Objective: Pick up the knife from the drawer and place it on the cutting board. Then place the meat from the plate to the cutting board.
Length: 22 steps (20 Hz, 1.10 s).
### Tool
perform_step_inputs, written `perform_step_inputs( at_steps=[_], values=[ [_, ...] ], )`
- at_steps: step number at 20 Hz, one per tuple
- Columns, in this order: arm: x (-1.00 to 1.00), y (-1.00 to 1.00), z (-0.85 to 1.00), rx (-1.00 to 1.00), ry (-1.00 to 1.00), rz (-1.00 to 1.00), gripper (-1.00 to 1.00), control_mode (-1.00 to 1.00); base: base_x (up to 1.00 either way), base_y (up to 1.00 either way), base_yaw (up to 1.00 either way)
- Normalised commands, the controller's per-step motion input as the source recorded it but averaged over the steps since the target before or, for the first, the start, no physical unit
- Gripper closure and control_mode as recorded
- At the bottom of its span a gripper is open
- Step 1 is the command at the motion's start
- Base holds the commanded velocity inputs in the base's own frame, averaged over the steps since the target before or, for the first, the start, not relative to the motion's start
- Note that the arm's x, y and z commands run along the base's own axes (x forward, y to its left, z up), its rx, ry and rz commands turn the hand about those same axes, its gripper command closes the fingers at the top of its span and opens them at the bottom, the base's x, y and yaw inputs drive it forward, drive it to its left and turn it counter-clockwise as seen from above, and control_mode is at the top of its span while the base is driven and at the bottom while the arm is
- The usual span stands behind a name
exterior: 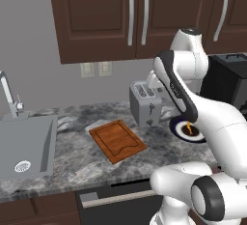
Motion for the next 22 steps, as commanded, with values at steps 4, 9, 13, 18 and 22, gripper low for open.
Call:
perform_step_inputs(
  at_steps=[4,9,13,18,22],
  values=[
    [-0.2,0.0,0.0,0.0,-0.02,0.0,-1.0,-1.0,0.0,0.0,0.0],
    [-0.75,-0.01,0.0,0.0,-0.11,0.0,-1.0,-1.0,0.0,0.0,0.0],
    [-0.75,0.0,0.0,0.0,-0.03,0.0,-1.0,-1.0,0.0,0.0,0.0],
    [-0.64,0.0,-0.01,0.0,0.0,0.0,-1.0,-1.0,0.0,0.0,0.0],
    [-0.43,0.0,-0.09,0.0,0.0,0.0,-1.0,-1.0,0.0,0.0,0.0]
  ],
)
